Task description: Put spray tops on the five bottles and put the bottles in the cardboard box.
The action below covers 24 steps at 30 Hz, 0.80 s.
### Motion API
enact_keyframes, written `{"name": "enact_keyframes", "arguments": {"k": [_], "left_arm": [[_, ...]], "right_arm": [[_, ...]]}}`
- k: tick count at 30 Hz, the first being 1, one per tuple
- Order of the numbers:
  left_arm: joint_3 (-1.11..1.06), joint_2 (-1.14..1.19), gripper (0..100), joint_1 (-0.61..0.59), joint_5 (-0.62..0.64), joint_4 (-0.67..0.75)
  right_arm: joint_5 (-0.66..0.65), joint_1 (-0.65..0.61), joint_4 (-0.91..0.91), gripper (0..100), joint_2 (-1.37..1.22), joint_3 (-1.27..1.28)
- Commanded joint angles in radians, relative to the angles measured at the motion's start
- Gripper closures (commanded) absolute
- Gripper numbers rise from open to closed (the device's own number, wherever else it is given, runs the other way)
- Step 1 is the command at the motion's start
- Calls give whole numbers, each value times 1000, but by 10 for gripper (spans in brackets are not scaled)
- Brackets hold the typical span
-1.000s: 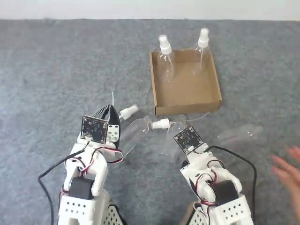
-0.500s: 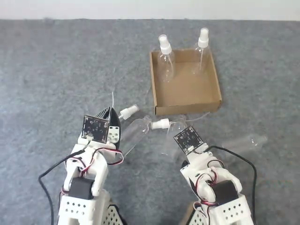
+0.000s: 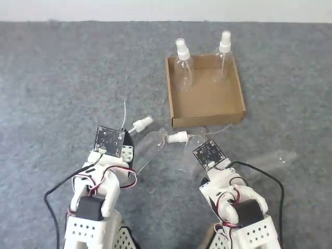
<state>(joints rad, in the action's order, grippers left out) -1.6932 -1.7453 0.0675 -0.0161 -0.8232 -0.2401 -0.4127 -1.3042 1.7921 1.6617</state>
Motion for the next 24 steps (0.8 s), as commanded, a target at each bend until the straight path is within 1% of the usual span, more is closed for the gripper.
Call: {"name": "enact_keyframes", "arguments": {"k": [1, 7, 20, 22, 24], "left_arm": [[4, 5, 988, -2, -8, -8], [4, 5, 988, -2, -8, -8], [4, 5, 988, -2, -8, -12], [4, 5, 988, -2, -8, -12], [4, 5, 988, -2, -8, -9]], "right_arm": [[14, -45, -4, 943, 22, 21], [12, -67, -4, 942, 22, 21], [3, -48, 7, 939, 22, 0], [-32, -33, 36, 939, 22, -14], [-103, -10, 84, 939, 22, -14]]}}
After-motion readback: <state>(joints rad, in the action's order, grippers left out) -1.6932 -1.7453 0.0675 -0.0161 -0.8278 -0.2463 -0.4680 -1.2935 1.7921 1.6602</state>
